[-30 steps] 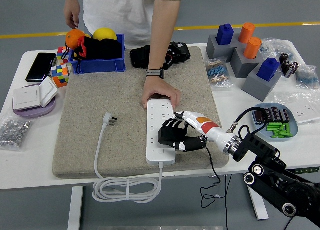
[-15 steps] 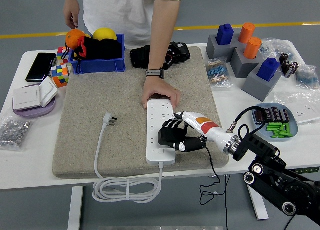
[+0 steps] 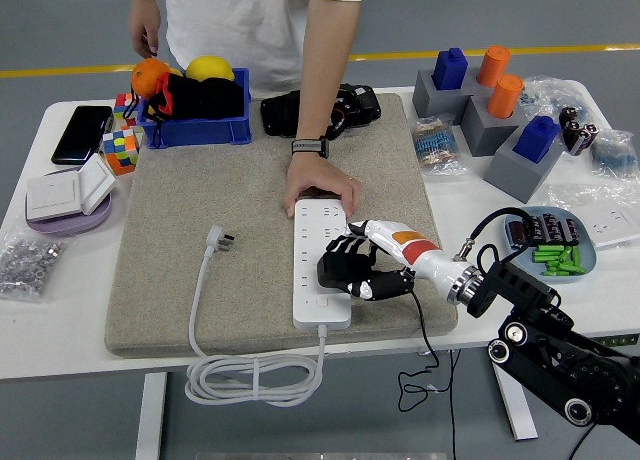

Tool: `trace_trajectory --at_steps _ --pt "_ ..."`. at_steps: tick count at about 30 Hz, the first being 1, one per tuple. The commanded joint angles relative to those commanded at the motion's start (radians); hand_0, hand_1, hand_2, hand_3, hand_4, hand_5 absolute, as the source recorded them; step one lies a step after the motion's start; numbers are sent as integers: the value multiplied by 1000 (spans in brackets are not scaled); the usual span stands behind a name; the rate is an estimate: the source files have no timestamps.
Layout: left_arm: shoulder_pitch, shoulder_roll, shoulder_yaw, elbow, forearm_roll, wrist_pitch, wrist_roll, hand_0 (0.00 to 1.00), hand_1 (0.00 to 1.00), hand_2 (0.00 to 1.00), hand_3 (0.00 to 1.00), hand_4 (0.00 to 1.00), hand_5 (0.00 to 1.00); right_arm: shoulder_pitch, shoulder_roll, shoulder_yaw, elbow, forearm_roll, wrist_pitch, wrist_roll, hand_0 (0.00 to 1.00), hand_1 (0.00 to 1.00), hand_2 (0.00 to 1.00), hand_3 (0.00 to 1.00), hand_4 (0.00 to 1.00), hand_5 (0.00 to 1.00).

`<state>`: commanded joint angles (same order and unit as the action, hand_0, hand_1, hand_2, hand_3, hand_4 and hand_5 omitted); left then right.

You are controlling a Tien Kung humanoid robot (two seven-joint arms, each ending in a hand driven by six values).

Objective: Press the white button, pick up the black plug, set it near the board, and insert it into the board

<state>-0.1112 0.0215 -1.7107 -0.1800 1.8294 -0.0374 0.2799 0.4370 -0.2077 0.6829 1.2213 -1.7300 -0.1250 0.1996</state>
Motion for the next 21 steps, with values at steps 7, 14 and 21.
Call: trace_trajectory --at_steps 7,14,21 --pt "-2 0 -3 0 2 0 0 475 499 499 585 565 269 2 -7 4 2 -6 6 2 340 256 283 479 733 2" --pt "-1 0 -4 0 1 0 0 474 496 500 585 565 269 2 -11 5 2 -9 10 6 340 257 283 481 732 2" --pt "-2 -1 -2 0 0 0 0 474 497 499 585 564 269 3 -8 3 0 -9 9 9 335 255 283 481 735 2"
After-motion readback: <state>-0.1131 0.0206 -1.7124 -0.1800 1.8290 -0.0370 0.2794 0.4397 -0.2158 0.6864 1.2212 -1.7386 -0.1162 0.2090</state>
